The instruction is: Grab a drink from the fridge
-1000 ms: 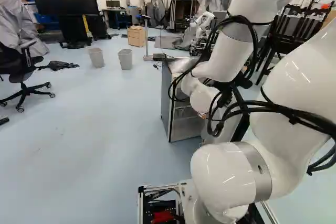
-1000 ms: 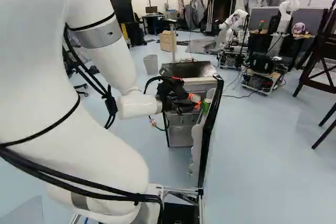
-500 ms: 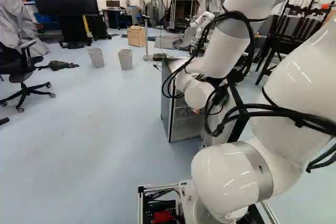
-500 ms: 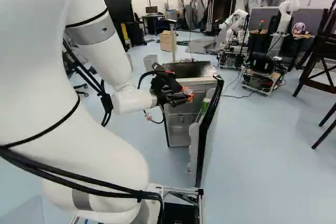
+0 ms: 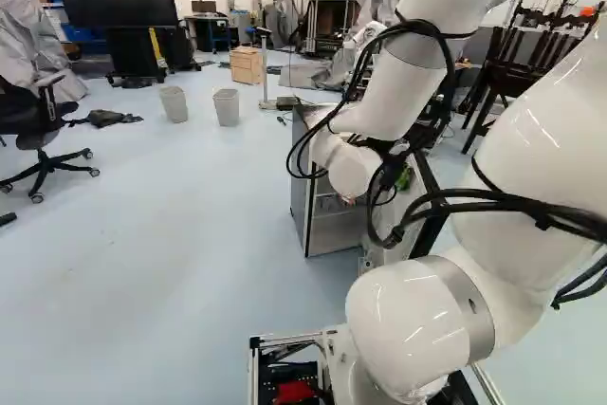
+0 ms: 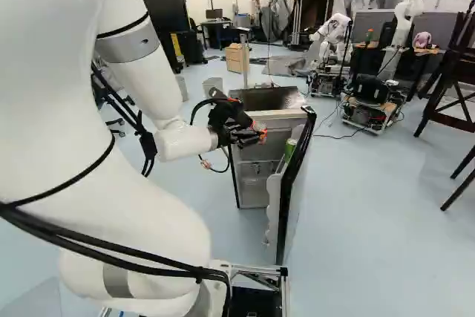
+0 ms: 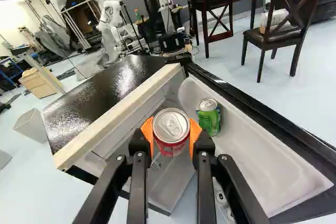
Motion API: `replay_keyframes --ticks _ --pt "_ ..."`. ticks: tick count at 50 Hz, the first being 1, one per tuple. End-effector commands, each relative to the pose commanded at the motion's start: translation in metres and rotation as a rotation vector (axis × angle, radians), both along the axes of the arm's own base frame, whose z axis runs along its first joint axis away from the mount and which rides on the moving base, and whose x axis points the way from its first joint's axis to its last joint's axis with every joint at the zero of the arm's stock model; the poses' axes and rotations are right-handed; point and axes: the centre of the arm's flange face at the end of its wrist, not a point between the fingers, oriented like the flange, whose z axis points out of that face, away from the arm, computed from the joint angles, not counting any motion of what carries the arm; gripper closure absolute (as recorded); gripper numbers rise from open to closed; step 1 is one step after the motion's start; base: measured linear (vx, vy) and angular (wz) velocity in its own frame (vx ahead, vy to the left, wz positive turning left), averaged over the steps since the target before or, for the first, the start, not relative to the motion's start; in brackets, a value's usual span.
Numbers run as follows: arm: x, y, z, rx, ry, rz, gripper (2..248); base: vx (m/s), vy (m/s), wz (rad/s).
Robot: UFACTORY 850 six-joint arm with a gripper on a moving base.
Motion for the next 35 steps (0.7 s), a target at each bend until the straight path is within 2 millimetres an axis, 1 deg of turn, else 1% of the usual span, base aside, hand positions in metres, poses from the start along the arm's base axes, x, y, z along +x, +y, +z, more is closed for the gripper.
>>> replay_keyframes --ticks 25,35 --pt "0.005 0.011 0.002 -0.04 -0.005 0.133 160 0.0 0.0 0.0" --pt "0.006 0.015 0.01 -0.057 -0.029 0.19 160 0.0 0.0 0.0"
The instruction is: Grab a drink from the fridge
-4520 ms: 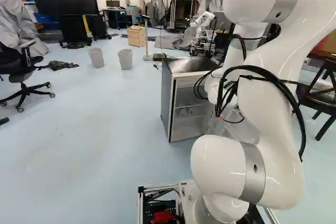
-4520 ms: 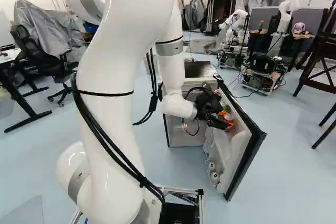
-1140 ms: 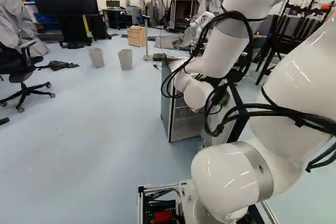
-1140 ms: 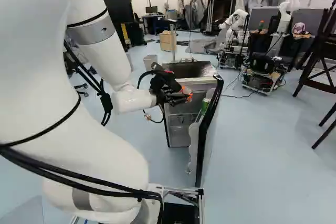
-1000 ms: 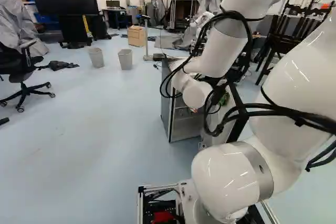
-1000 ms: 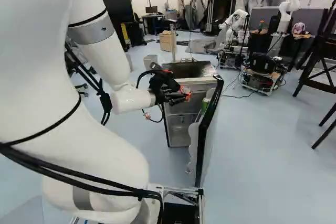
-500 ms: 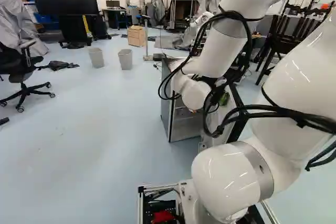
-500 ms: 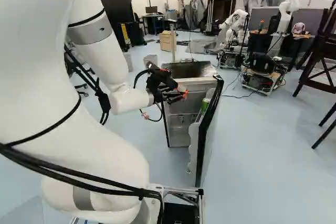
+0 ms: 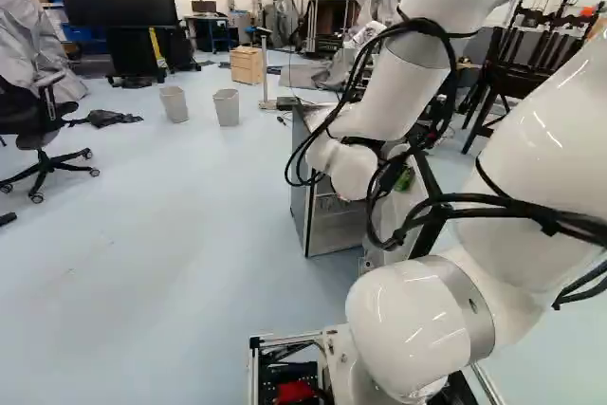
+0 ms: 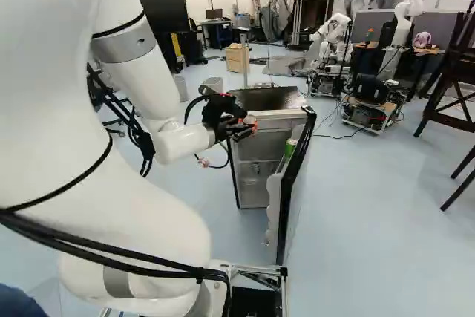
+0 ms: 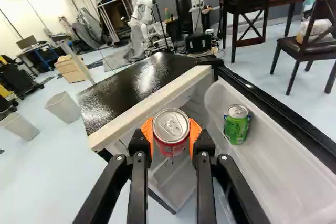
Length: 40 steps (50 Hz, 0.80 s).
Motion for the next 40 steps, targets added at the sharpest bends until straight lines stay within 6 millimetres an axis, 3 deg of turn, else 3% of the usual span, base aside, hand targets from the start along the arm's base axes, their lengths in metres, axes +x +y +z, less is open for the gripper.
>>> replay_keyframes --ticks 40 --pt "0.005 0.016 0.032 -0.03 -0.023 0.228 160 0.0 0.0 0.0"
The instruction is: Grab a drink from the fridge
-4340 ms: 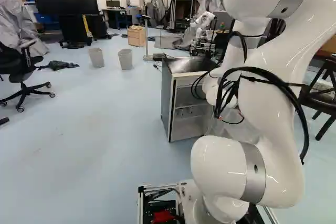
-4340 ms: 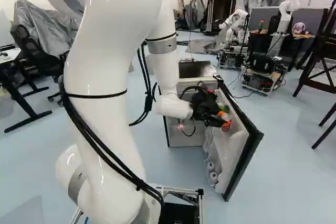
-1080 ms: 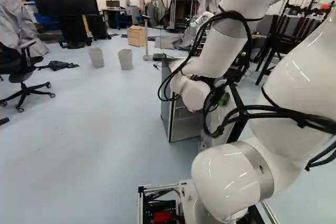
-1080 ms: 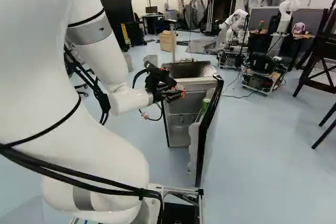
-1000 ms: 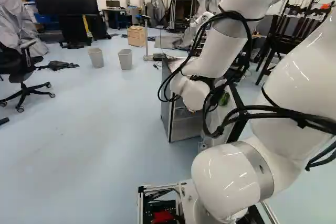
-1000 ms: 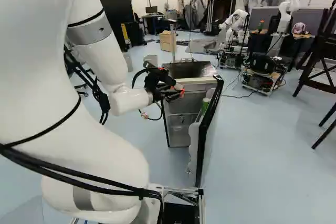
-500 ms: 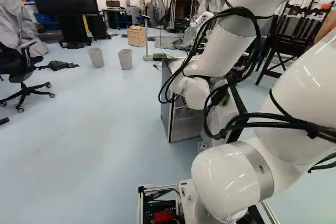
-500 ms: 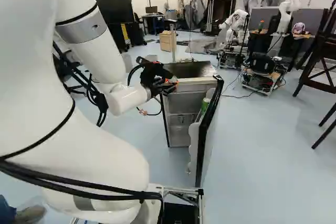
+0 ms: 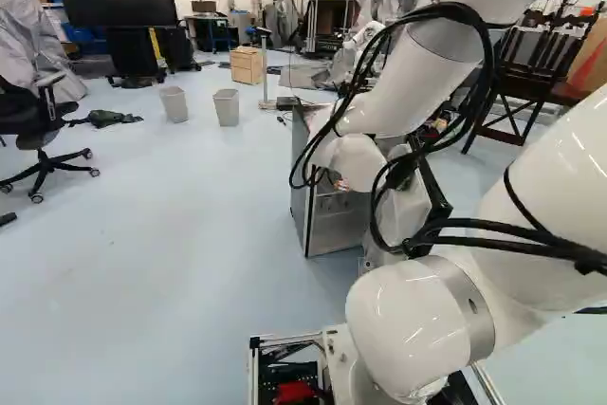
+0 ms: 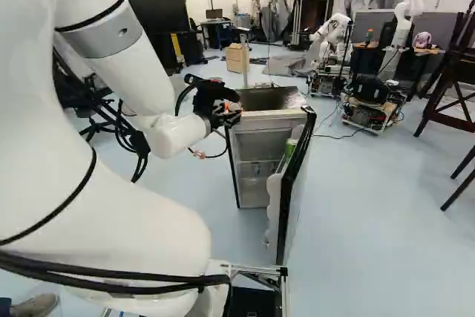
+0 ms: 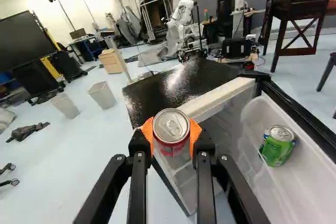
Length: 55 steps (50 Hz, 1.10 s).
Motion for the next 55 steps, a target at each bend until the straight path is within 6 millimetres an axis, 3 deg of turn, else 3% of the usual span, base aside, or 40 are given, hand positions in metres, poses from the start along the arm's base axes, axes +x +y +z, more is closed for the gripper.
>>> replay_keyframes --ticks 27,55 --pt "0.023 -0.005 0.019 -0.019 0.049 0.079 160 0.0 0.0 0.0" --pt "0.032 -0.017 0.035 -0.05 0.138 0.148 160 0.0 0.0 0.0"
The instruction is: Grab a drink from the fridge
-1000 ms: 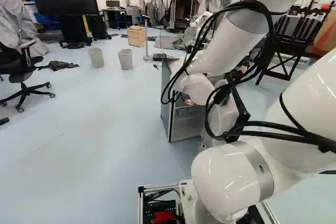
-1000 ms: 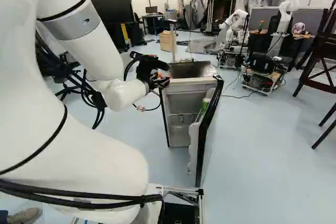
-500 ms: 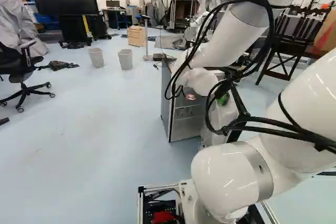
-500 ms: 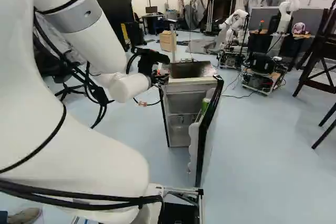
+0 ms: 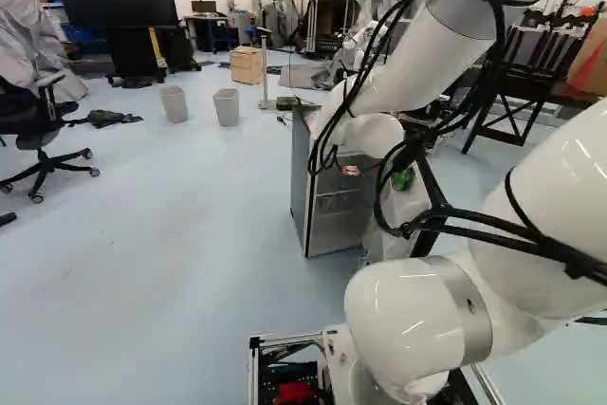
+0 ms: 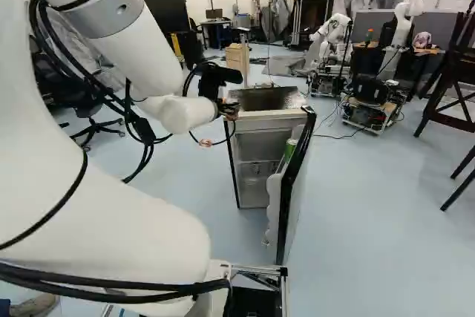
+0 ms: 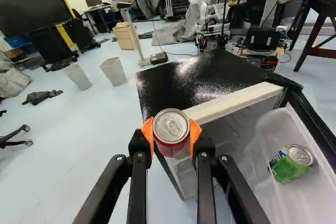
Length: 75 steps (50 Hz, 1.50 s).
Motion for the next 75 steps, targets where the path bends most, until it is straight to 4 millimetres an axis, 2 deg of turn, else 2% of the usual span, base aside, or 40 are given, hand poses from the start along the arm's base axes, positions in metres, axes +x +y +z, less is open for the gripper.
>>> replay_keyframes --ticks 40,57,75 --pt "0.018 -0.02 0.024 -0.094 0.157 0.097 160 0.0 0.0 0.0" --pt "0.033 -0.031 0.036 -0.147 0.221 0.129 160 0.0 0.0 0.0" --pt "0.057 -0.045 0.034 -0.184 0.306 0.147 160 0.0 0.0 0.0"
